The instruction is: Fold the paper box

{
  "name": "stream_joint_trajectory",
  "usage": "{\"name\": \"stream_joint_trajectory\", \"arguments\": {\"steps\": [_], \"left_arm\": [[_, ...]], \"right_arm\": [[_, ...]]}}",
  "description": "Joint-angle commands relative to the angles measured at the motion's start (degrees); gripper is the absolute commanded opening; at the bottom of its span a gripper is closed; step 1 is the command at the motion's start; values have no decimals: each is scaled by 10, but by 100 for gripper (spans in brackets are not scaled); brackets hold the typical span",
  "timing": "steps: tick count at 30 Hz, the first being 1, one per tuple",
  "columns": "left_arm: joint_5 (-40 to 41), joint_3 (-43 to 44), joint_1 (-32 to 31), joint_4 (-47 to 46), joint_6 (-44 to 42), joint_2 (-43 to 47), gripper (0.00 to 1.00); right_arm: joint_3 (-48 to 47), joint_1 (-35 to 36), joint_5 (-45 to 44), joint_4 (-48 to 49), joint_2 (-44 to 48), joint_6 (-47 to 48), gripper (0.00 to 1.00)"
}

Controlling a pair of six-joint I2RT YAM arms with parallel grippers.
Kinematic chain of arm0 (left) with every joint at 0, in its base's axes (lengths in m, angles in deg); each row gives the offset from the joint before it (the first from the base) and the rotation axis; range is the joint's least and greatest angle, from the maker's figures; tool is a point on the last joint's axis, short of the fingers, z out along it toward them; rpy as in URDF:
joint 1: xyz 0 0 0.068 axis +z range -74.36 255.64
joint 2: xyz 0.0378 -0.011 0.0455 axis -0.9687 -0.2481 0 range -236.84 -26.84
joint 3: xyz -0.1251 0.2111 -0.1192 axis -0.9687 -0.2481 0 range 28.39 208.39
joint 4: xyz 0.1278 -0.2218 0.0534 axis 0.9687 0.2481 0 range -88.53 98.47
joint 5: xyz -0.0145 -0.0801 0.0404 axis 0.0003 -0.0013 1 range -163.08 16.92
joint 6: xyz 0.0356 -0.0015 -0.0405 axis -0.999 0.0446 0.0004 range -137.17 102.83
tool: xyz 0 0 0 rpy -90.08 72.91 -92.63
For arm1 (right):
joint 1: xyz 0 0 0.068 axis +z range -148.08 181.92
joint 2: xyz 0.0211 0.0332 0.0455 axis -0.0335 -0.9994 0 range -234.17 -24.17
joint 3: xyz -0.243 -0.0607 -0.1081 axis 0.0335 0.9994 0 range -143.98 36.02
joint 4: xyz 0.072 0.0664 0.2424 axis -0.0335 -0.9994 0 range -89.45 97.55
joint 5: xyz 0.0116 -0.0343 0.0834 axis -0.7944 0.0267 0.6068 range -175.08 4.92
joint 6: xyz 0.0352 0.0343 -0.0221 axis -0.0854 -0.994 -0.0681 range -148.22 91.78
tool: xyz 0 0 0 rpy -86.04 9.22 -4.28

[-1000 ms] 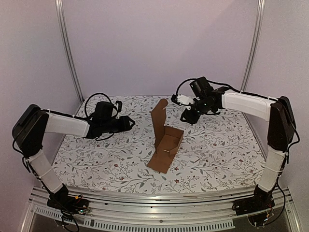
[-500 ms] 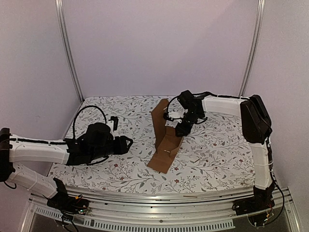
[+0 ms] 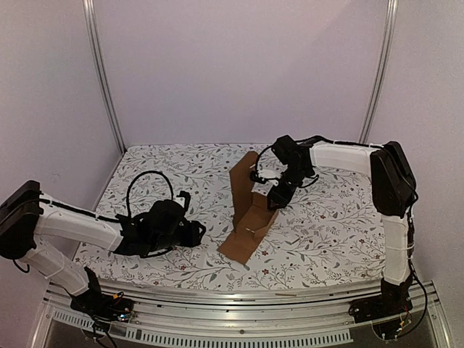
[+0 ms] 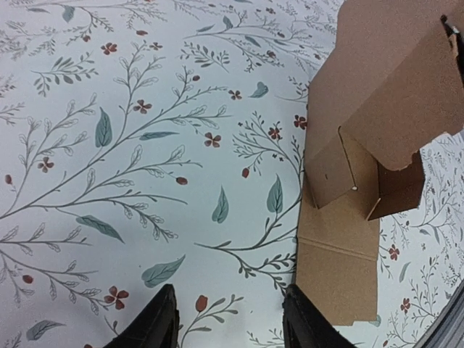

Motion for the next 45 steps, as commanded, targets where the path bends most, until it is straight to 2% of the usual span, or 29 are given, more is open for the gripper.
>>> {"name": "stream_joint_trajectory", "arguments": {"steps": [1,7,10,14,22,26,29,32,34,37,42,45], "left_arm": [[-4,14,-11,-29,-28,-11,49],[-3,14,-11,-30,-52,-1,49],[-21,15,-11,-32,-56,4,49],[-39,13,-10,-33,-48,6,49],[-40,-10,-10,-48,-23,9,49],[-34,-20,-9,-38,-21,30,50],[-21,-31,-10,-26,-23,53,49],[-7,-47,-9,-30,-24,68,49],[-4,-52,-9,-36,-29,67,50],[-5,-45,-6,-51,-44,45,50],[-23,0,34,-68,-65,-39,52],[-71,36,79,-90,-80,-106,49]], "right_arm": [[36,-17,50,-57,124,100,51],[47,-10,65,-155,152,343,47],[38,8,32,-174,139,416,44],[39,43,-12,-176,131,501,45],[28,94,-67,-136,82,526,44],[31,102,-102,-136,50,547,40],[31,102,-115,-132,39,549,32],[28,103,-114,-130,36,539,18],[29,104,-113,-130,35,533,13],[27,109,-113,-133,33,514,5],[58,127,-92,-139,59,477,4],[86,139,-84,-135,76,460,4]]}}
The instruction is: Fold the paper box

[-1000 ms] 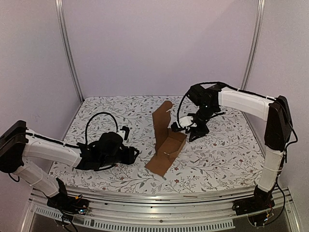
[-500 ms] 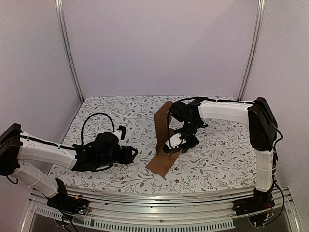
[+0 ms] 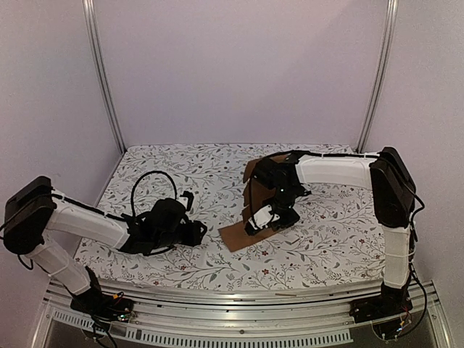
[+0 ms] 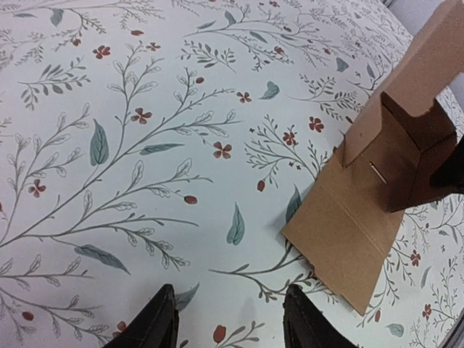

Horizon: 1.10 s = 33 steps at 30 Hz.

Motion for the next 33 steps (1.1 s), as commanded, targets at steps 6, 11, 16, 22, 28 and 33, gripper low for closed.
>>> {"name": "stream_joint_trajectory", "arguments": {"steps": [6,11,16,22,28,33], "left_arm": [[-151,140,77,-75,-95,-178,46],[-255,221,81,-50,-131,-249,41],[-310,260,80,-40,-129,-279,32],[-340,259,73,-39,-117,-283,22],[-353,274,65,-41,-115,-297,21],[-377,308,65,-46,-108,-331,20]], "right_arm": [[52,36,21,-10,38,-30,4],[56,40,21,-5,38,-32,4],[56,40,19,-2,37,-36,3],[55,39,21,6,37,-45,2],[53,42,30,8,38,-45,2],[53,47,39,8,45,-47,2]]}}
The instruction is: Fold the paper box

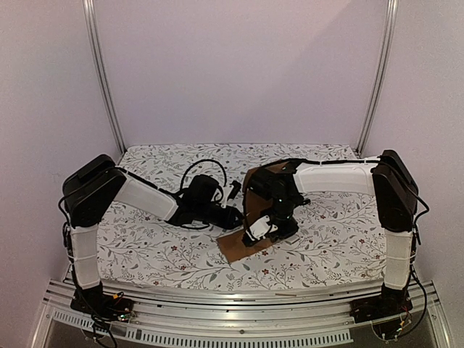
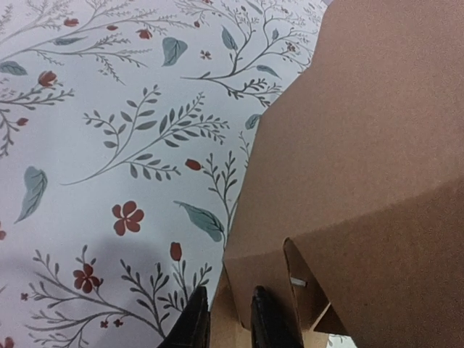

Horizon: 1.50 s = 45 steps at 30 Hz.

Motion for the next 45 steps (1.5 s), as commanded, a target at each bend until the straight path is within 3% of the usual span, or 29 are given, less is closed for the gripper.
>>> {"name": "stream_joint_trajectory", "arguments": {"steps": [1,13,19,25,31,35,41,45], "left_arm": [[-33,32,-5,-6,9,-36,20],[-79,69,-5,-53,45,-88,20],[-64,74,-4,-65,63,-98,20],[27,21,-6,-161,136,-91,19],[24,-36,-7,-215,155,-46,22],[6,-96,-10,-170,140,27,28],[27,-167,-23,-19,82,159,35],[75,-159,-23,103,28,244,40]], "right_arm": [[4,8,23,5,24,-5,2],[6,10,29,10,22,-6,1],[12,11,32,10,29,-5,1],[16,11,31,10,31,-6,1],[20,11,21,10,32,-9,1],[26,11,12,10,38,-5,4],[45,11,-28,14,55,0,25],[57,11,-29,13,103,-13,36]]}}
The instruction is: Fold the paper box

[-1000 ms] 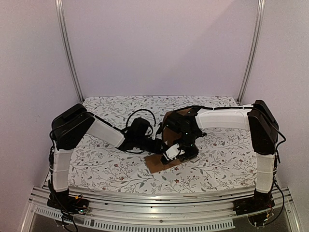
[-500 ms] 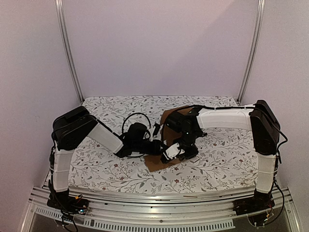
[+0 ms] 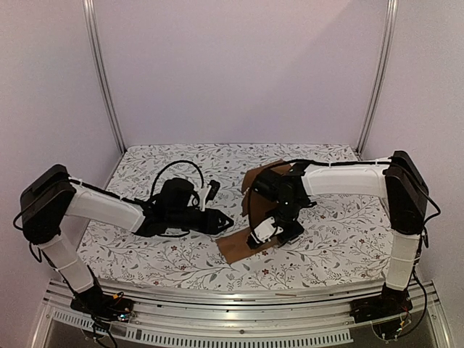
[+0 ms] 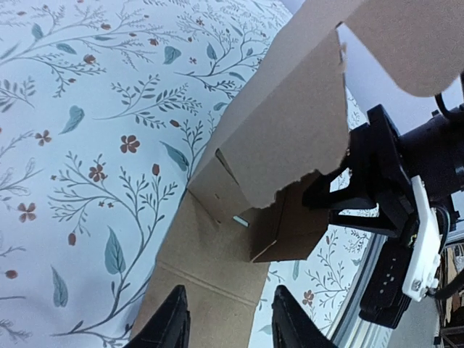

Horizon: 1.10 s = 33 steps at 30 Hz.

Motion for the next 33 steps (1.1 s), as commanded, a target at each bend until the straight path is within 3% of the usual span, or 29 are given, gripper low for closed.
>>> {"name": "stream_joint_trajectory", "arguments": {"steps": [1,9,14,19,23,27,33], "left_arm": [[72,20,-6,189,-80,81,43],[159,227,-5,399,-208,115,64],[166,426,-3,524,-293,23,70],[131,581,-2,611,-332,-100,71],[98,687,-5,673,-347,-188,68],[72,725,-8,681,-347,-221,61],[55,745,-9,679,-359,-230,40]], "right_arm": [[12,2,-12,-5,74,-14,37],[5,-45,44,-16,185,-121,42],[28,-118,115,-15,235,-201,44],[73,-158,103,17,282,-267,50],[103,-186,98,42,312,-307,51],[131,-204,105,53,335,-323,51],[168,-208,106,69,353,-330,51]]}}
